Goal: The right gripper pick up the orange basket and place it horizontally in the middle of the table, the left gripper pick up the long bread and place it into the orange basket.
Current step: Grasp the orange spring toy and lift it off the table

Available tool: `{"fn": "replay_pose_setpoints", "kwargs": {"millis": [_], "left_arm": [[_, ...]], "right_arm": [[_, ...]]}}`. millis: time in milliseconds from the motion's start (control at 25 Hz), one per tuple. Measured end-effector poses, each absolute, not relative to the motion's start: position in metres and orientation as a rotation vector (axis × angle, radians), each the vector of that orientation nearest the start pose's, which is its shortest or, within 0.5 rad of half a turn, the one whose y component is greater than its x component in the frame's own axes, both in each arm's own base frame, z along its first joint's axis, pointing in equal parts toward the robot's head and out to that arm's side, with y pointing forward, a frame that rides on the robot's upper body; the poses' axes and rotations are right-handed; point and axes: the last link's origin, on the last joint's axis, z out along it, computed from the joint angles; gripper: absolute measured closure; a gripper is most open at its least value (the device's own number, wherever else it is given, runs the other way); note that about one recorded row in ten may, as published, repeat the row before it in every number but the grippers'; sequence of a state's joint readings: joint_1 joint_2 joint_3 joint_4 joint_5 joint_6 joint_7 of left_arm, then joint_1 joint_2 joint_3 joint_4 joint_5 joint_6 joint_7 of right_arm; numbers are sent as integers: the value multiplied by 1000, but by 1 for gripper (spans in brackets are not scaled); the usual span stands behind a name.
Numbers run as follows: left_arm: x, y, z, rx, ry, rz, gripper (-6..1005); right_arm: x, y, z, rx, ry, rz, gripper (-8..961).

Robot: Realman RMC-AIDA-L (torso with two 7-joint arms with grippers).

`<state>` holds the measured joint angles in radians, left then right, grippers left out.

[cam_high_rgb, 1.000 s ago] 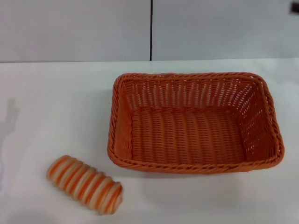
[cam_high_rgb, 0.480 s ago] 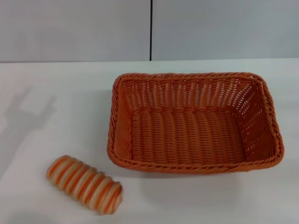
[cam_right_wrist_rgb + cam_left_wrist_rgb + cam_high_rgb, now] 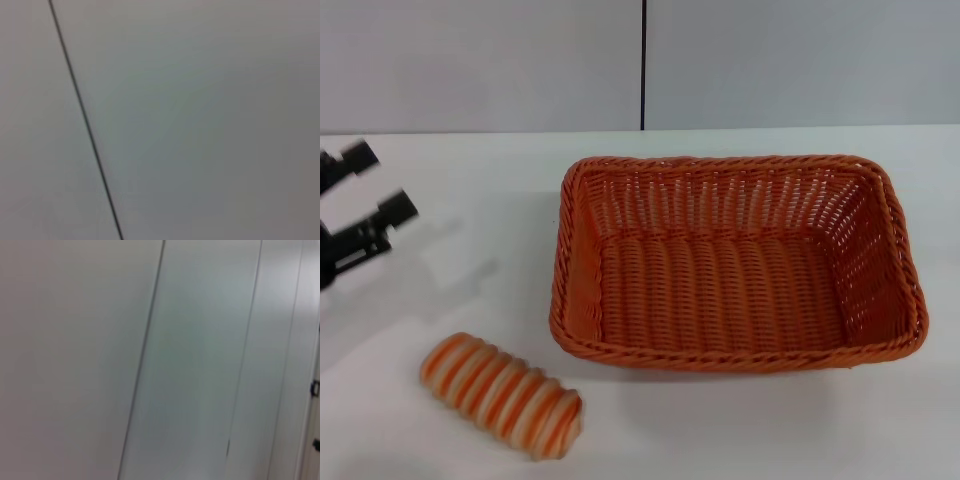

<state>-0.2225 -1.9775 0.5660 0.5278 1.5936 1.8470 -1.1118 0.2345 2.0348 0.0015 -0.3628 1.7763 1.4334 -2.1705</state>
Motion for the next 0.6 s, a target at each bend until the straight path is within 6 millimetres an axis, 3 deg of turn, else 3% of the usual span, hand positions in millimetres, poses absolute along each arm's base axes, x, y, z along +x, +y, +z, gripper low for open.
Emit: {"fn": "replay_pose_setpoints", "kwargs": {"millis": [160, 400, 600], "left_arm": [[-337, 226, 66, -2284, -583, -1089, 169], [-346, 213, 68, -2227, -611, -1078, 170], [-355, 209, 57, -2290, -702, -990, 289]], "right_arm": [[417, 244, 133, -1236, 721, 977, 499], [416, 255, 131, -1228, 743, 986, 500], [415, 263, 129, -1228, 760, 988, 500]]}}
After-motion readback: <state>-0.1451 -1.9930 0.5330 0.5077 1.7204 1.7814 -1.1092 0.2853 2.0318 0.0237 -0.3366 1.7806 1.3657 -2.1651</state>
